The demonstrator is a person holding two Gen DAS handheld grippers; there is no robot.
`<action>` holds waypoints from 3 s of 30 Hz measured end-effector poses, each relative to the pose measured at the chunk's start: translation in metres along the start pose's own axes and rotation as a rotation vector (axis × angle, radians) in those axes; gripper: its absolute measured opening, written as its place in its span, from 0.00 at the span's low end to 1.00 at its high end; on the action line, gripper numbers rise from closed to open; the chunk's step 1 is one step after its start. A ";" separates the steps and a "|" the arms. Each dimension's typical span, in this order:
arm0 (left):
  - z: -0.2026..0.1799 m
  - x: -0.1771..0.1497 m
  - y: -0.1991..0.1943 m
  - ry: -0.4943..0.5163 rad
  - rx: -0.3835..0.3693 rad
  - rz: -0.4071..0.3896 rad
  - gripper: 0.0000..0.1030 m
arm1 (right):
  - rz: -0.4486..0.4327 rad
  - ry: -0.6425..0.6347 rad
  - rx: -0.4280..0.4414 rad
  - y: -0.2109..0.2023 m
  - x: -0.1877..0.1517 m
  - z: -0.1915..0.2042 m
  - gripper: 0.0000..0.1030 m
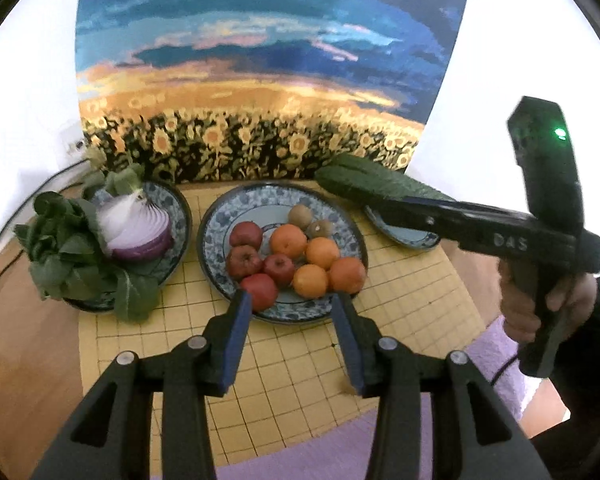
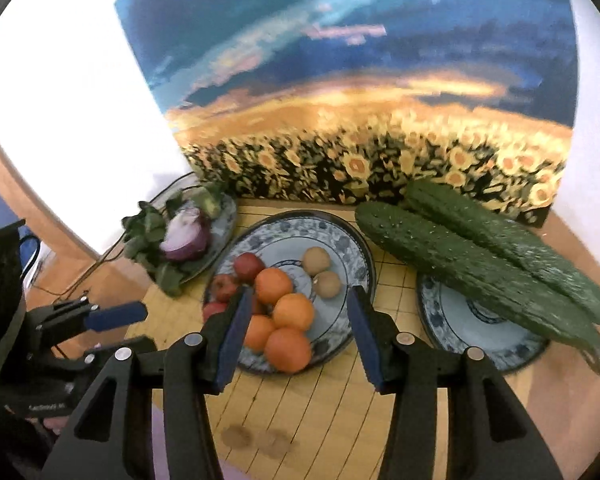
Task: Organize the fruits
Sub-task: 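Withdraw both tools from the plate toward the remaining kiwis, then grasp a brown kiwi with the right tool while the left tool grasps another kiwi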
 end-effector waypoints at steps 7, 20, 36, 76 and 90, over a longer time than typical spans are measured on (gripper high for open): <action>-0.011 -0.005 -0.017 0.021 0.002 -0.032 0.43 | -0.116 -0.094 -0.081 -0.060 -0.007 0.037 0.43; -0.033 -0.038 -0.018 -0.013 -0.067 0.045 0.43 | 0.012 0.004 -0.106 -0.041 -0.077 0.025 0.40; -0.053 -0.103 0.015 0.107 0.008 0.201 0.43 | 0.144 0.032 -0.160 -0.023 -0.164 0.023 0.39; -0.031 -0.077 0.062 0.106 -0.144 0.128 0.30 | 0.111 -0.008 -0.180 0.020 -0.120 0.019 0.26; -0.022 -0.062 0.083 0.054 -0.116 0.095 0.24 | 0.099 0.052 -0.190 0.011 -0.134 -0.001 0.26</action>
Point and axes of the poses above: each gripper's, at about its wrist camera, not at the fingertips, and y roughly the way its jaws point, z to its left, x to its top, the point moved 8 cm from there along y, roughly the way its jaws point, and after that the axes turned 6 degrees about -x, right-handed, at the moved point
